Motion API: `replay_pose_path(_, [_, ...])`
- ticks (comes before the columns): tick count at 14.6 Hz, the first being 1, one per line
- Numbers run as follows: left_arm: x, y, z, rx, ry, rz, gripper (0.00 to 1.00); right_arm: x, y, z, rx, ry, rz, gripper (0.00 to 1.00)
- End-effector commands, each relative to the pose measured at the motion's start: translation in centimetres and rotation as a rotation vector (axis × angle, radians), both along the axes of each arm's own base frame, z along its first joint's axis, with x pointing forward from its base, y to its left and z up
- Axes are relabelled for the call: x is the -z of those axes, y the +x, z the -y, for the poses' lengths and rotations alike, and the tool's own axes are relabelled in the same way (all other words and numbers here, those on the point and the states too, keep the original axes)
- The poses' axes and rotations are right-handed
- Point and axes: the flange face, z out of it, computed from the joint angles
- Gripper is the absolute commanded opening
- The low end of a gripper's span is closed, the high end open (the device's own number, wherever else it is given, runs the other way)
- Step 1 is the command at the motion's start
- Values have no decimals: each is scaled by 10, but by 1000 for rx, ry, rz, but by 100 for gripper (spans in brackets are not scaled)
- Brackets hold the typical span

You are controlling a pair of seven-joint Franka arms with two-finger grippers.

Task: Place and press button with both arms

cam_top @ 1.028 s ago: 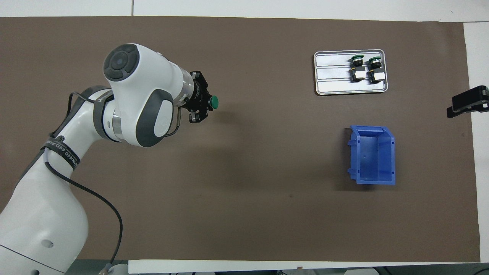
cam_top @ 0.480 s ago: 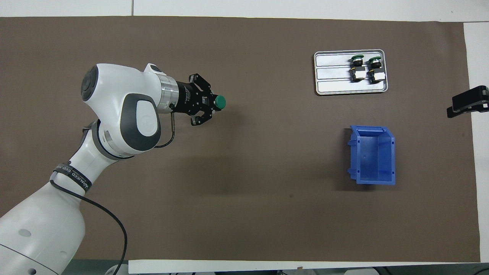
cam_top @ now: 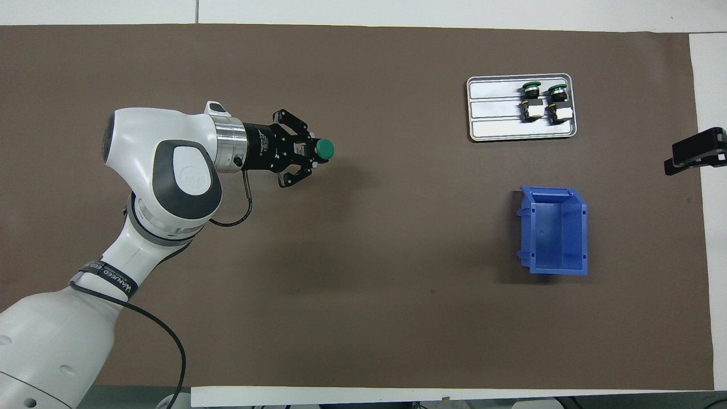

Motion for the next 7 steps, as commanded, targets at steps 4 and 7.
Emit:
replay_pose_path(4, [25,15,-15,105,-99,-33,23,-1,-8,0,-17,4,2,99])
replay_pose_path(7, [47,19,-23,76,-231,3,19,-1,-8,0,-17,4,2,99])
